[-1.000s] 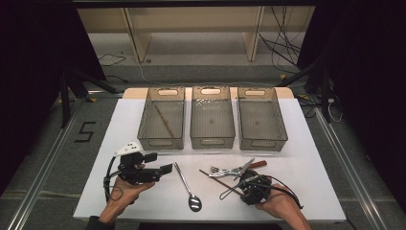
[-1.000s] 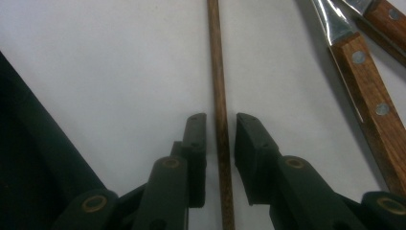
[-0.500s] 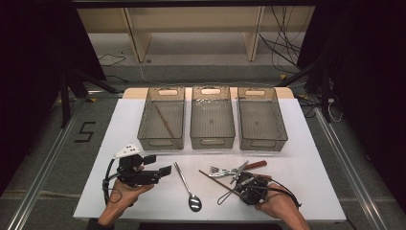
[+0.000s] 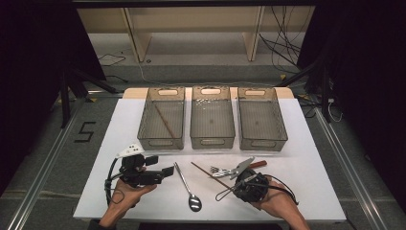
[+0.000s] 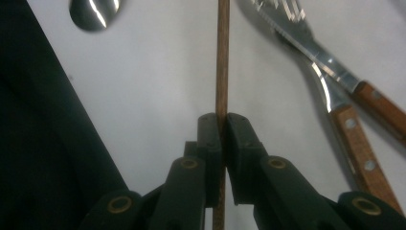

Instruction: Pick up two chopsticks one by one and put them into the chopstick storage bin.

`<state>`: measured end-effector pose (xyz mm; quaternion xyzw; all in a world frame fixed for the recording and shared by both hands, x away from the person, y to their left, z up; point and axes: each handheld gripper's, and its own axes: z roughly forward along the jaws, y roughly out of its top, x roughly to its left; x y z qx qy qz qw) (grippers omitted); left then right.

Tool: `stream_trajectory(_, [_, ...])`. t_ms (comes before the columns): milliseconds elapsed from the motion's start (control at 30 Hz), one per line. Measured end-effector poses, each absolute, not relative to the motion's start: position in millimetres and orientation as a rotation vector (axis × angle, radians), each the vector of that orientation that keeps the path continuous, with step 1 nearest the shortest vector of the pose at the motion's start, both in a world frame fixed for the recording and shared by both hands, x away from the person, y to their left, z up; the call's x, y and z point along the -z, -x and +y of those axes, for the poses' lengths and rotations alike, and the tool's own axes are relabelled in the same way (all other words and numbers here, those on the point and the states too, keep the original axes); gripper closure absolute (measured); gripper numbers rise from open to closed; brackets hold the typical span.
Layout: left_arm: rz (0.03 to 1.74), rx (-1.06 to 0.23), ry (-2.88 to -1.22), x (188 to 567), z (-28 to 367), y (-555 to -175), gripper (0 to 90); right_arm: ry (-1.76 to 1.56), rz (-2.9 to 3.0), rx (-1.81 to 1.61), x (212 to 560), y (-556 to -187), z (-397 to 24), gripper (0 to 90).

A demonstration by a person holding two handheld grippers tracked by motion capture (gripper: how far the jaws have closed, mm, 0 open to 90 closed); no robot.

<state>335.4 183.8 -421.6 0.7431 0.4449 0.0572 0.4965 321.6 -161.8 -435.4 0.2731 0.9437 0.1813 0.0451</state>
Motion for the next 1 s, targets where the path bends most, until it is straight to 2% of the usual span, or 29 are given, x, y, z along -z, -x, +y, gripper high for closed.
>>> stream_trajectory(367, [1.084,-0.04,-1.773,418.1,160.7,-339.5,15.6,-0.892,2.716,-0.862,416.4,-329.2,-157.2,85.3])
stream_trajectory(733, [1.085,0.077,-1.696,408.6,136.7,-355.4,16.0,-0.894,2.653,-0.989,410.9,-331.8,-146.8,85.3])
stream_trajectory(933, [1.105,0.139,-1.676,410.1,126.9,-364.7,19.7,-0.896,2.616,-1.031,411.2,-332.9,-142.6,85.3])
stream_trajectory(1000, [1.109,0.161,-1.668,411.6,124.6,-367.0,23.6,-0.896,2.613,-1.043,411.4,-332.8,-140.3,85.2])
